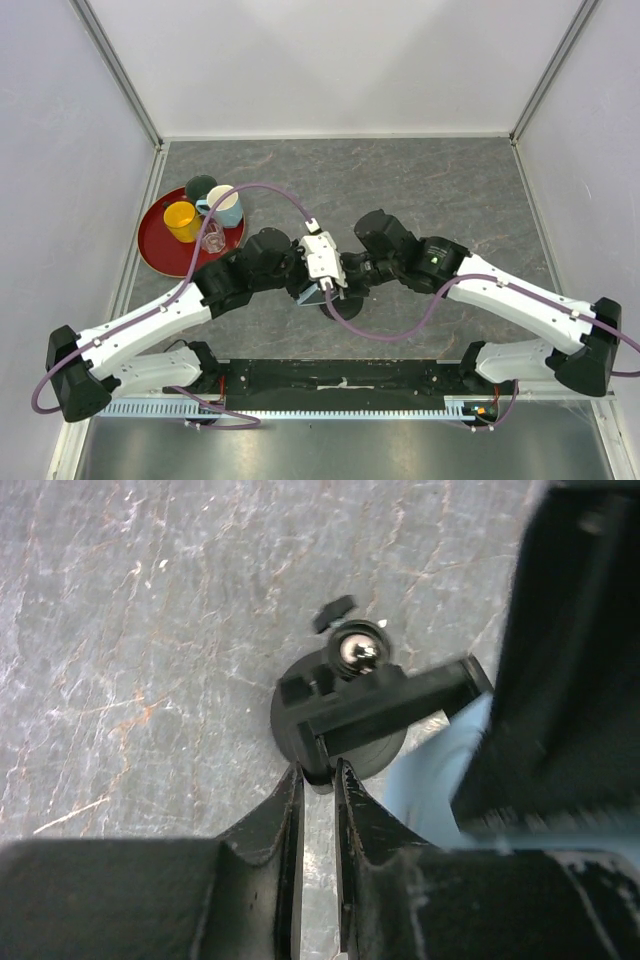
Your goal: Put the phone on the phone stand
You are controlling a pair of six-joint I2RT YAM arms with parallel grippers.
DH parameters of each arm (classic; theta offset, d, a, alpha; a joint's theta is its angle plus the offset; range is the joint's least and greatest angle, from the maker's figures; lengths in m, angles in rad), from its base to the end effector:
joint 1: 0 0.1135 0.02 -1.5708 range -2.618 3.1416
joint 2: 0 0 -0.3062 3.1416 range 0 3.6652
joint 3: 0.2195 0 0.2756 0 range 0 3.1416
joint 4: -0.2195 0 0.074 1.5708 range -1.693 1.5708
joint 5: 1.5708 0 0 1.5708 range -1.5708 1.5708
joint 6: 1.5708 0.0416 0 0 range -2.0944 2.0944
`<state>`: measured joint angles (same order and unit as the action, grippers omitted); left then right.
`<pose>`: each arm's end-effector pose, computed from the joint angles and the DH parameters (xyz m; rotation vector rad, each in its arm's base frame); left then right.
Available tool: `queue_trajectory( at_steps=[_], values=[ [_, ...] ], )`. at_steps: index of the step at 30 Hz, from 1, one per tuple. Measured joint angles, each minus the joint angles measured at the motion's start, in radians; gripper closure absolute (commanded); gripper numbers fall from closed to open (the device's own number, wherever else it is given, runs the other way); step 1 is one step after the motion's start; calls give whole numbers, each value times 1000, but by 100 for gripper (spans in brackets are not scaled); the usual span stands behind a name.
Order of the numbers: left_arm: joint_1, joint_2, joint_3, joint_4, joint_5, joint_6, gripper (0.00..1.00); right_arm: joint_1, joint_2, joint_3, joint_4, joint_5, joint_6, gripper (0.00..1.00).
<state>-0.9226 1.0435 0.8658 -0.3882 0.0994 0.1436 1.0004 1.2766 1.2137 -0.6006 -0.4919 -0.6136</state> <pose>0.1408 -0.1928 0.3278 1.1622 1.8519 -0.5566 0.1404 0.2552 0.3814 -1.8004 1.3461 0.7588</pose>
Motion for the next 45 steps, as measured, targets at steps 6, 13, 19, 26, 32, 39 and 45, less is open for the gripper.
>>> queue_trajectory(
  at_steps=[6,13,19,26,32,39,45],
  values=[
    [-13,-25,-3,2,70,6,98,-13,-67,-72,-20,29,-10,100],
    [-3,-31,-6,-4,79,7,98,-16,-32,-40,-56,54,-40,100],
    [0,-31,-6,2,89,6,98,-19,-14,0,-109,37,-69,100],
    [29,-37,-6,3,85,-11,98,-40,65,109,-207,15,-151,100],
    [32,-39,-6,-6,82,7,98,-54,116,194,-347,-21,-216,100],
    [35,-53,-6,-5,84,17,98,-62,140,236,-401,-112,-212,100],
    [13,-60,-4,31,97,14,67,-43,55,154,-265,-169,-60,100]
  ],
)
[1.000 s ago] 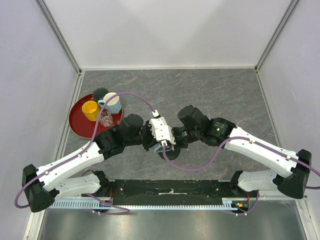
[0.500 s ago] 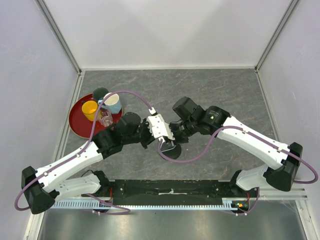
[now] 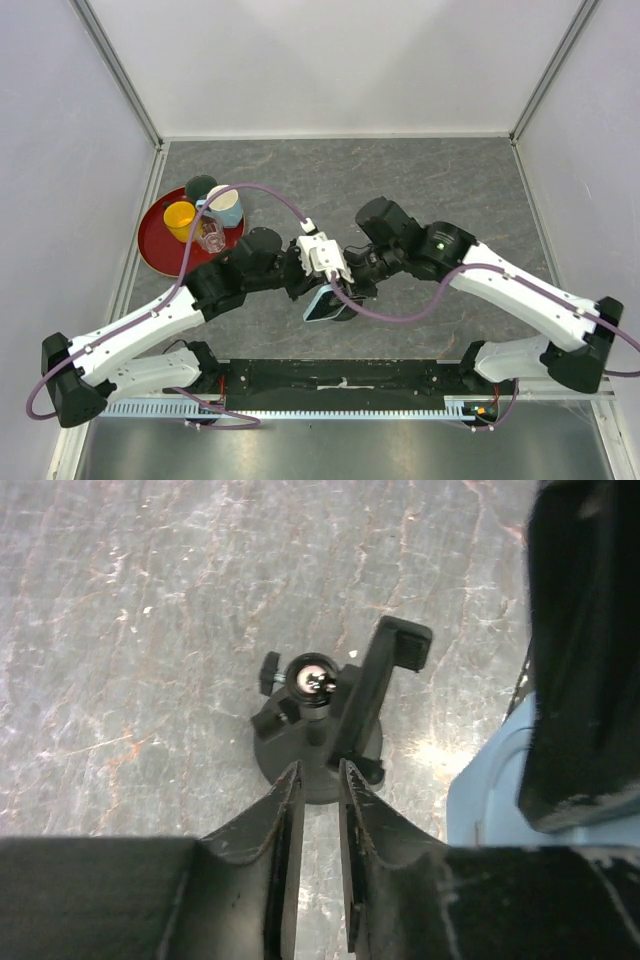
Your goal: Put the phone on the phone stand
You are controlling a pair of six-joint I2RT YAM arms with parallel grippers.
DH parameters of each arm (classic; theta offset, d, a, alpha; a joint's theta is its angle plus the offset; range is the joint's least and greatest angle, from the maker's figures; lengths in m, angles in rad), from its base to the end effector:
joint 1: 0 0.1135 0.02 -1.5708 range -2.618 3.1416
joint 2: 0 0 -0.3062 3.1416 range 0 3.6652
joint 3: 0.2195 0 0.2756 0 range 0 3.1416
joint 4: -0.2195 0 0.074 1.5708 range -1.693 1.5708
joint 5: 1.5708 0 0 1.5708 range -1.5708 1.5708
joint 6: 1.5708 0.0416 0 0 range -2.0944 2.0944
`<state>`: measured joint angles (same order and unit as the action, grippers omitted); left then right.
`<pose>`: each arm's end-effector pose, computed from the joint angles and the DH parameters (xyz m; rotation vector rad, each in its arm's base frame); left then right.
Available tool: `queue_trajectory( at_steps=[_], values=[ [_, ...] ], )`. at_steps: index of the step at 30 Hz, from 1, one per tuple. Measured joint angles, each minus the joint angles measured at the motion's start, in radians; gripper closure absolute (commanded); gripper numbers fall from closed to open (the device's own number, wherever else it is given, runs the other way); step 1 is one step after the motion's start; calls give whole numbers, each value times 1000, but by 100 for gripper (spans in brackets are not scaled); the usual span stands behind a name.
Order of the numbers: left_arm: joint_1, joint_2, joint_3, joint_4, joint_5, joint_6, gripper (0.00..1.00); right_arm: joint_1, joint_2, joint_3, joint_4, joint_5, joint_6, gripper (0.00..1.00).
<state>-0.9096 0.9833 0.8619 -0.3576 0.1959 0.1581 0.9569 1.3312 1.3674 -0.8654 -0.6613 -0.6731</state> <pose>0.1327 -0.1837 0.3424 1.1782 1.7466 -0.6611 0.1439 0.2486 0.4019 -1.9204 1.3801 0.9254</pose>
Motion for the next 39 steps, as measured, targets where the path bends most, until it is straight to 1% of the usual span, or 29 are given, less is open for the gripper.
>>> queue_trajectory(
  at_steps=[1,2,3,5,11,14,17,20,25,27,30,31,33,34,36,37,39],
  values=[
    [-10,4,0,1,6,-6,62,5,-28,-18,27,3,52,100],
    [-14,7,1,1,11,-13,49,10,-54,-31,47,8,92,100],
    [-18,13,4,-1,15,-28,45,13,-90,-44,64,20,148,100],
    [-19,26,17,-8,15,-67,41,15,-183,-69,87,79,276,100],
    [-19,30,29,-6,-39,-243,40,14,-470,-158,101,282,566,100],
    [-19,29,25,-7,-89,-327,41,14,-550,-192,93,383,663,100],
    [-21,31,20,-8,-130,-399,43,14,-583,-216,83,471,727,100],
    [-38,41,20,-8,-179,-462,41,14,-586,-242,74,544,768,100],
    [-107,73,19,-7,-240,-531,35,14,-570,-278,69,578,791,100],
    [-135,87,14,-7,-265,-549,35,14,-562,-281,68,581,793,100],
    [-166,103,12,-8,-305,-564,44,14,-561,-281,68,581,793,100],
    [-176,106,12,-9,-320,-567,52,14,-561,-281,68,581,793,100],
    [-192,113,12,-10,-353,-570,58,14,-564,-288,72,581,793,100],
    [-196,116,12,-12,-372,-570,68,14,-566,-292,73,581,793,100],
    [-199,124,12,-17,-410,-570,77,14,-571,-303,78,581,793,100],
    [-199,127,13,-17,-431,-560,85,14,-574,-307,82,582,793,100],
    [-203,134,20,-20,-462,-540,94,14,-581,-314,87,589,793,100]
  ],
)
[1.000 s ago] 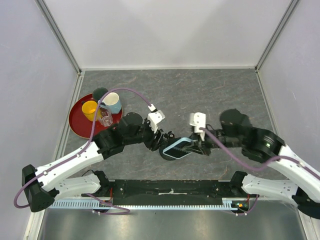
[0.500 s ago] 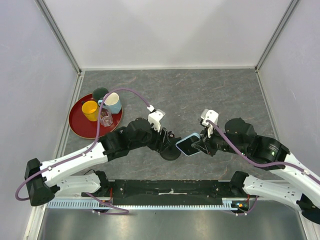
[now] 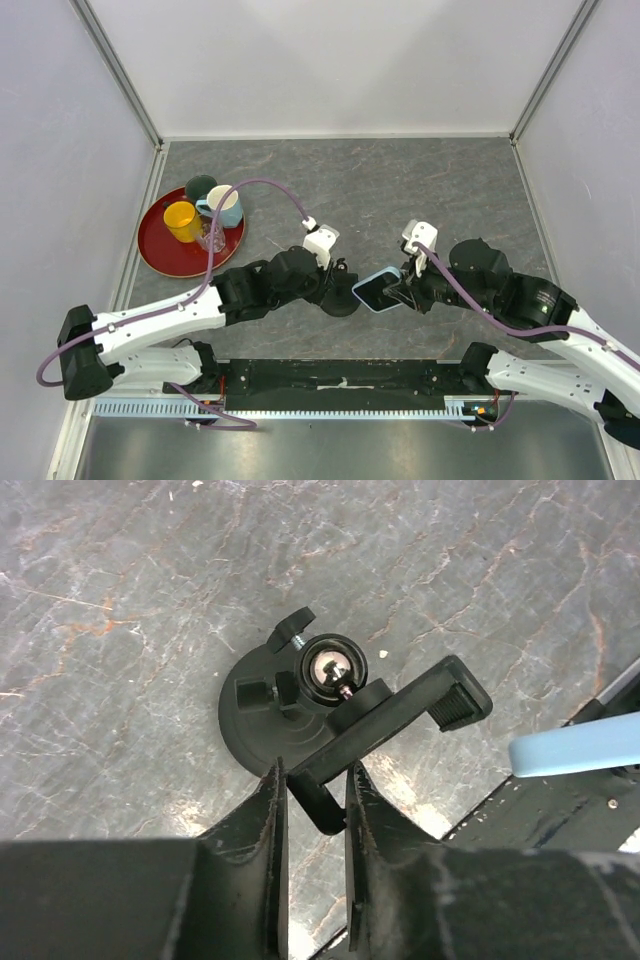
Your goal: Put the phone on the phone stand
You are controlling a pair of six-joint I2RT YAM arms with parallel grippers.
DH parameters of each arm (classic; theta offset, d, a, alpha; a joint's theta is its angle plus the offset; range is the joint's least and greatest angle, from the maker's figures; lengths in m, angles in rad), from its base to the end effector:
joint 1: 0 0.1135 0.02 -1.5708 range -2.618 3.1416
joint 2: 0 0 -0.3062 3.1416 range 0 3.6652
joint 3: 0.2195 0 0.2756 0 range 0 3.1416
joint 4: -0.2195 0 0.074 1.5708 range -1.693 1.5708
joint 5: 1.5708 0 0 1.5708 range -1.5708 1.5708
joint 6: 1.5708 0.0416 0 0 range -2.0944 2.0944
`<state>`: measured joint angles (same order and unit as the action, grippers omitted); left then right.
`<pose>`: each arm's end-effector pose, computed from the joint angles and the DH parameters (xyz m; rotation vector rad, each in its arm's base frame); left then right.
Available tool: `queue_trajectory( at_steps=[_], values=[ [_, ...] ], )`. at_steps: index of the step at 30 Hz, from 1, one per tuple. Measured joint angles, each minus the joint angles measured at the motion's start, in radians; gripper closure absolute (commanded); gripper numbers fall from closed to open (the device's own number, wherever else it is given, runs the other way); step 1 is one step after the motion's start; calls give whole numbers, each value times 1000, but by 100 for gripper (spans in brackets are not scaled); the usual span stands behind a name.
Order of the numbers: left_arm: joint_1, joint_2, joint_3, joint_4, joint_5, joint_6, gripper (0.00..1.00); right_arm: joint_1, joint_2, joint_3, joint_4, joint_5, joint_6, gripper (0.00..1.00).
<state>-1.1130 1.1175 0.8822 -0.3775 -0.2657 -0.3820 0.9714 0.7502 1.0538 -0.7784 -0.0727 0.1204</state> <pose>0.1224 -0.2238 0.3188 0.6466 2.1188 -0.5636 0.0751 0.1152 0.4071 -0.9220 1.9200 0.7410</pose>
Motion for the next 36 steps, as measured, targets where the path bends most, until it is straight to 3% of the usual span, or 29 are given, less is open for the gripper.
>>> queue_trajectory(
  at_steps=[1,9,15,17,18,19,20,21,23,24,29,33,36],
  values=[
    [-2,4,2,0,-12,10,98,0,-3,0,0,6,1,100],
    [3,24,21,15,-25,225,98,0,22,-3,28,103,26,100],
    [133,65,64,12,154,434,98,-1,73,-4,75,142,54,100],
    [192,74,71,14,240,490,90,-1,82,-4,79,143,59,100],
    [219,76,71,18,275,513,77,-1,84,-4,79,142,60,100],
    [245,79,72,21,304,531,73,-1,84,-4,79,139,60,100],
    [267,81,72,23,321,544,70,-1,83,-4,79,138,60,100],
    [279,82,72,26,328,550,57,-1,82,-4,80,135,60,100],
    [303,82,72,29,327,557,49,-1,82,-4,80,128,61,100],
    [312,82,72,37,322,557,41,-1,83,-4,79,124,61,100],
    [338,31,47,109,311,539,30,-1,105,3,74,118,60,100],
    [337,-59,-2,164,268,501,38,-1,125,9,73,118,59,100],
    [338,-81,-3,193,211,444,38,-1,132,13,74,119,59,100]
  ],
)
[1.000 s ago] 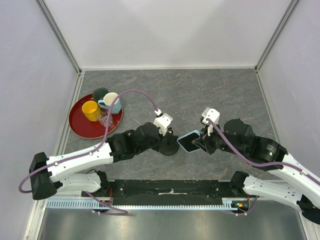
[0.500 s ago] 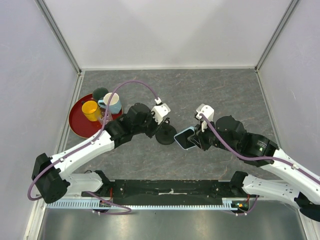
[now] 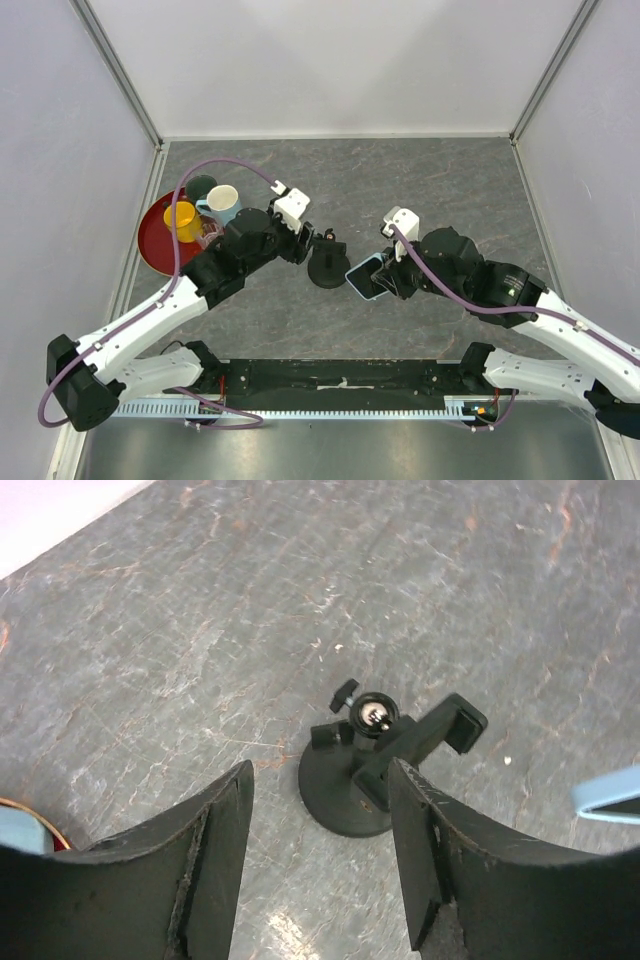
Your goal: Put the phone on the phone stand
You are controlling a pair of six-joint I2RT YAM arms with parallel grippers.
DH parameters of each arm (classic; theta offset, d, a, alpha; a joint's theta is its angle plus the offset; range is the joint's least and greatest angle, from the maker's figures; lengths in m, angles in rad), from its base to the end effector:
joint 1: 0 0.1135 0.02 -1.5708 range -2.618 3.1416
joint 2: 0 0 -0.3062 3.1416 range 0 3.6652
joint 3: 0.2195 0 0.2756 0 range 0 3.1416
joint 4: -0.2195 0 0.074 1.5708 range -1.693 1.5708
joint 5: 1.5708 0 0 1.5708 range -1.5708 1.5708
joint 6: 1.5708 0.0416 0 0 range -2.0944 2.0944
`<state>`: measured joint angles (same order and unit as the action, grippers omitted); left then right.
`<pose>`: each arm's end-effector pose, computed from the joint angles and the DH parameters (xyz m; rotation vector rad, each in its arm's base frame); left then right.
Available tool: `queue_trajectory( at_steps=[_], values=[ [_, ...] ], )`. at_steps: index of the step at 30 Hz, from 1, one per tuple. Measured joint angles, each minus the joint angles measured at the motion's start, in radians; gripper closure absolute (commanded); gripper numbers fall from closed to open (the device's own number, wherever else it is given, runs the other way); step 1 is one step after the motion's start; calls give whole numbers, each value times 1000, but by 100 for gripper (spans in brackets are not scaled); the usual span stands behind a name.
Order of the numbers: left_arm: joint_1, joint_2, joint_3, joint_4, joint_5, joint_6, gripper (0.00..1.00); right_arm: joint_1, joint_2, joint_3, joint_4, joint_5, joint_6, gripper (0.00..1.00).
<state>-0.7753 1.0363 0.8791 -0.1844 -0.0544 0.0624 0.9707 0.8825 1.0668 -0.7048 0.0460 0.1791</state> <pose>0.1787 -0.1719 0.3554 0.7530 1.7827 -0.4272 0.1028 0.1468 0.4008 -0.8050 2.0012 0.6379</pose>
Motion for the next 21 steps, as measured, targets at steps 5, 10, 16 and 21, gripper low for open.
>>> queue_trajectory(
  at_steps=[5,10,16,21],
  values=[
    [-15,-1,0,-5,-83,-122,41,0,4,2,0,0,0,100],
    [-105,-1,0,-13,-195,-175,33,0,5,2,1,-2,0,100],
    [-229,2,0,-31,-344,-192,37,0,3,2,1,-13,1,100],
    [-274,43,0,-51,-462,-199,48,0,-22,2,1,-15,2,100]
  ],
)
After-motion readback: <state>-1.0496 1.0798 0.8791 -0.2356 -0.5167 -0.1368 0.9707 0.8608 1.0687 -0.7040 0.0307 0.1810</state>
